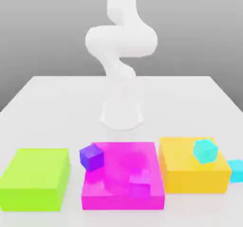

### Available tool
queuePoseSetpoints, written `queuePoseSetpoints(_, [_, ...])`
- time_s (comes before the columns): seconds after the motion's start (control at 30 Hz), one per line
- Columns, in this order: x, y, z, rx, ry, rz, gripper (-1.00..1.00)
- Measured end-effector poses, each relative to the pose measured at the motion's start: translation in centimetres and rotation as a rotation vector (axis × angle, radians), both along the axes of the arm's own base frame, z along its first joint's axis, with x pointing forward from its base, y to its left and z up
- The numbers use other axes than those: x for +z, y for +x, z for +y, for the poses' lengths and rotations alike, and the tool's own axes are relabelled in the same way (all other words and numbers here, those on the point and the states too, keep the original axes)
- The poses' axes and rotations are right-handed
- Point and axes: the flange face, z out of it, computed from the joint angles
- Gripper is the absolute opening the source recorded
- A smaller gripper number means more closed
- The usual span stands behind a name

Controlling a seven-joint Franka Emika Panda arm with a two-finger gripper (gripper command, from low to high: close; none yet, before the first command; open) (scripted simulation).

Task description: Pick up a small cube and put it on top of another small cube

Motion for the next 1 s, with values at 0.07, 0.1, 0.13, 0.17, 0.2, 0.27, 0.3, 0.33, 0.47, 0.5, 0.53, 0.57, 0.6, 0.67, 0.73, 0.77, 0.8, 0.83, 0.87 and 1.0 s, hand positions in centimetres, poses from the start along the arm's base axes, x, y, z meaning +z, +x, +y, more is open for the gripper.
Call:
queuePoseSetpoints(0.07, [-3.1,2.3,2.3,0.11,-0.026,0.051,0.0])
queuePoseSetpoints(0.1, [-4.6,3.2,3.6,0.164,-0.039,0.075,0.0])
queuePoseSetpoints(0.13, [-6.2,4.1,4.9,0.216,-0.053,0.098,0.0])
queuePoseSetpoints(0.17, [-7.8,4.8,6.2,0.268,-0.068,0.121,0.0])
queuePoseSetpoints(0.2, [-9.4,5.4,7.5,0.319,-0.083,0.143,0.0])
queuePoseSetpoints(0.27, [-12.8,6.4,10.3,0.423,-0.115,0.185,0.0])
queuePoseSetpoints(0.3, [-14.5,6.7,11.8,0.474,-0.132,0.205,0.0])
queuePoseSetpoints(0.33, [-16.2,6.9,13.2,0.526,-0.149,0.225,0.0])
queuePoseSetpoints(0.47, [-23.2,6.6,18.9,0.729,-0.227,0.301,0.0])
queuePoseSetpoints(0.5, [-25.0,6.3,20.2,0.78,-0.248,0.319,0.0])
queuePoseSetpoints(0.53, [-26.8,5.9,21.5,0.83,-0.27,0.336,0.0])
queuePoseSetpoints(0.57, [-28.6,5.4,22.8,0.88,-0.293,0.353,0.0])
queuePoseSetpoints(0.6, [-30.4,4.6,24.2,0.934,-0.317,0.369,0.0])
queuePoseSetpoints(0.67, [-33.9,2.8,26.9,1.046,-0.369,0.399,0.0])
queuePoseSetpoints(0.73, [-37.4,0.9,29.0,1.149,-0.423,0.428,0.0])
queuePoseSetpoints(0.77, [-39.1,0.1,29.7,1.195,-0.45,0.443,0.0])
queuePoseSetpoints(0.8, [-40.8,-0.8,30.3,1.239,-0.477,0.458,0.0])
queuePoseSetpoints(0.83, [-42.5,-1.7,30.8,1.283,-0.506,0.473,0.0])
queuePoseSetpoints(0.87, [-44.1,-2.6,31.2,1.328,-0.535,0.487,0.0])
queuePoseSetpoints(1.0, [-50.0,-5.2,32.4,1.445,-0.614,0.517,0.0])
